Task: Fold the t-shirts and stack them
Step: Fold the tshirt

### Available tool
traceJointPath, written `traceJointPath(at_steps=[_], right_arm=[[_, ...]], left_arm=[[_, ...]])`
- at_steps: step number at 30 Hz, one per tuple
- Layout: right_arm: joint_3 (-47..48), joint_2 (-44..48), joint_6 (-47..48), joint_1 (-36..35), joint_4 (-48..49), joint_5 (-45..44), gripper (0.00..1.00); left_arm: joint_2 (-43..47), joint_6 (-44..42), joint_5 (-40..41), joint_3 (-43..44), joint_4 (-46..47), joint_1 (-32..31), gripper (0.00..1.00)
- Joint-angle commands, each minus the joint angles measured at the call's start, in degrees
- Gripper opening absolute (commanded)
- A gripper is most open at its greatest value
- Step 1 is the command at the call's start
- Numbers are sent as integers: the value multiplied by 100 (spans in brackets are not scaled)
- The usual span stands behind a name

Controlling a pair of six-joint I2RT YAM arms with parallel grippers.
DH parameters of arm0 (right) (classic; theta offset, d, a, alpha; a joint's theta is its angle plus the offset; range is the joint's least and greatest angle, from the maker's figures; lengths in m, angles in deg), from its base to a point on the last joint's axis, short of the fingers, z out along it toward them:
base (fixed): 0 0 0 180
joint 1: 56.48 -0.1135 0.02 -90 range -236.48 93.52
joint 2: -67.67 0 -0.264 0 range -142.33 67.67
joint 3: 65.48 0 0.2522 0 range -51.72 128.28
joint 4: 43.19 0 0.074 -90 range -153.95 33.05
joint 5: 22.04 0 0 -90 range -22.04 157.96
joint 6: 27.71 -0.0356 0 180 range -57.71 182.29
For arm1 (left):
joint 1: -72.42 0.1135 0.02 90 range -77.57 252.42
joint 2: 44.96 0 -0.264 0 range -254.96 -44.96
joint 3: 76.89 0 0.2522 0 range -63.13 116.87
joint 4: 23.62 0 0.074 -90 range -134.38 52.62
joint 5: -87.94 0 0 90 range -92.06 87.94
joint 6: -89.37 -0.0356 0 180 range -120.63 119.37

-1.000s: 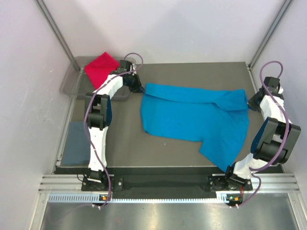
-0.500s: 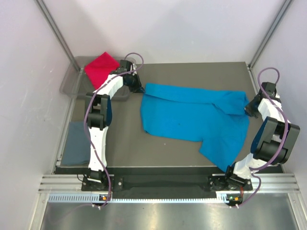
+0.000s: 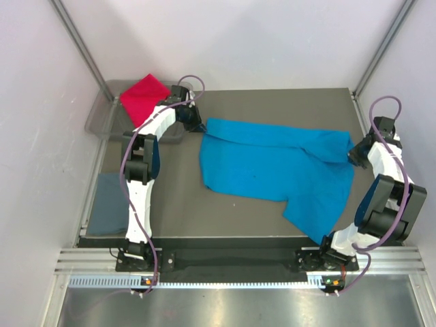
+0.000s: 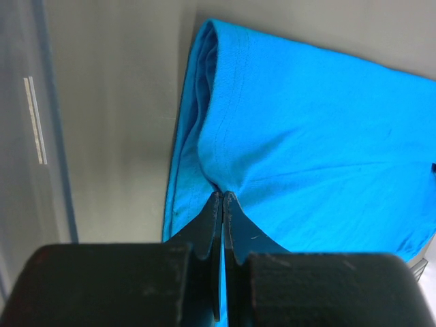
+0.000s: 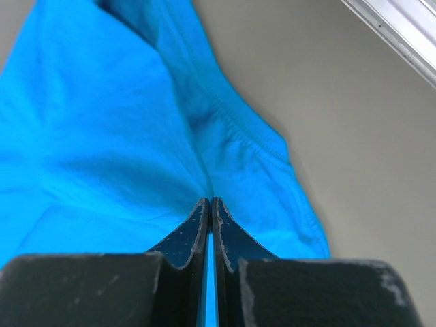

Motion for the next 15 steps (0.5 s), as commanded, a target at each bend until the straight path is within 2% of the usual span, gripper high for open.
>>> traceJointPath(at_steps=[1, 15], right_arm=[[-59, 332, -221, 70, -153, 113, 0], [-657, 218, -591, 79, 50, 184, 0]], left_arm=[[-327, -144, 263, 26, -86, 94, 0], [-415, -223, 342, 88, -217, 94, 0]])
